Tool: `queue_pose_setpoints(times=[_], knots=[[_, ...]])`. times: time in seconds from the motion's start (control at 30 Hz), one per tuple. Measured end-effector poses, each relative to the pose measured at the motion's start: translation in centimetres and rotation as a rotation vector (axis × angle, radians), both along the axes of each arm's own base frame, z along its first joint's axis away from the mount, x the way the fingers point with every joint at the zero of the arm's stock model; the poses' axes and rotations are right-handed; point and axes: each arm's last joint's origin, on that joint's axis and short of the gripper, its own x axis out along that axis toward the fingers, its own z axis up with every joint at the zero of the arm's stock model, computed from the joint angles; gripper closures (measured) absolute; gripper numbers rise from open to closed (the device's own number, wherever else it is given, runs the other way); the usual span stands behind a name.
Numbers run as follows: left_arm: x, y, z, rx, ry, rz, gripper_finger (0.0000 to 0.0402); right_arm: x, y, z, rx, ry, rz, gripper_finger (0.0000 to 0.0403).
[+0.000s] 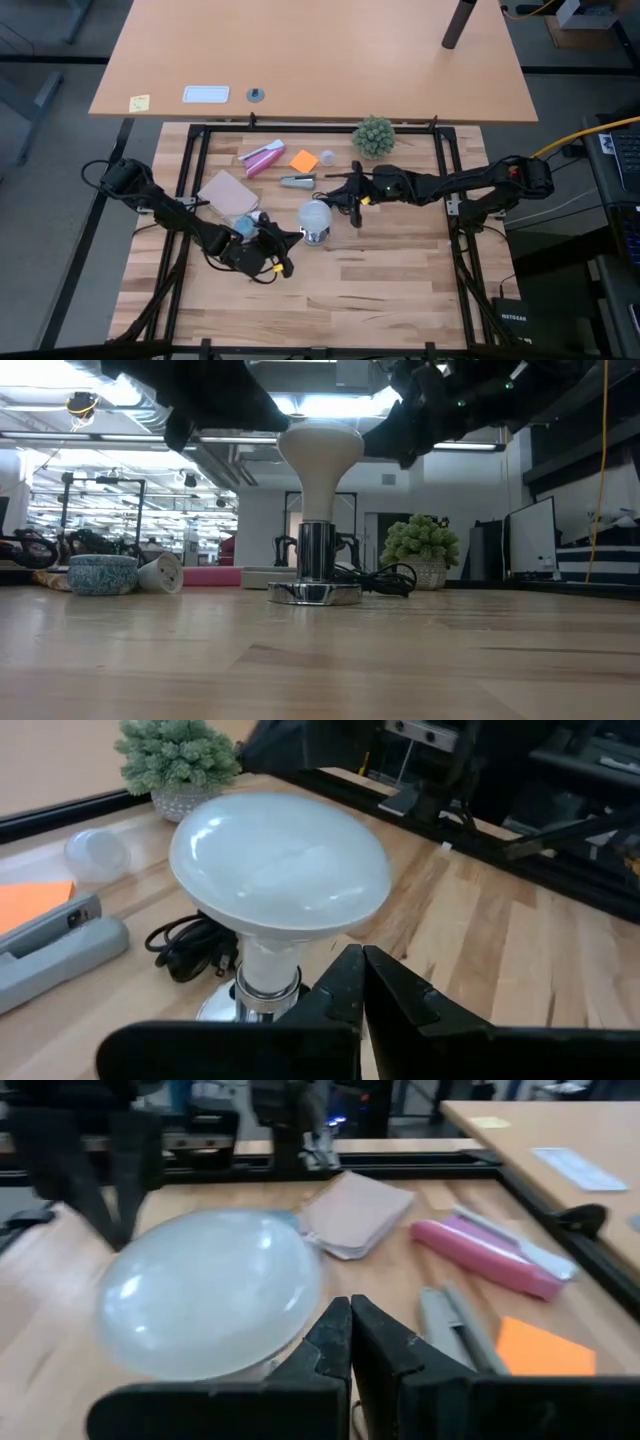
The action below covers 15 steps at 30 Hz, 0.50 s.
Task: Screw lightbulb
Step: Insert the lightbulb on the lamp
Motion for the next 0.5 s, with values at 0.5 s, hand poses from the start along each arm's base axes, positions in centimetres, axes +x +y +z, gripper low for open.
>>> queue_pose_setpoints(times=[0.5], knots=[[0.23,0.63,0.04,0.014,-0.011,0.054,0.0400,-0.24,0.30,-0.70,0.087,0.077,0.059,0.0394]])
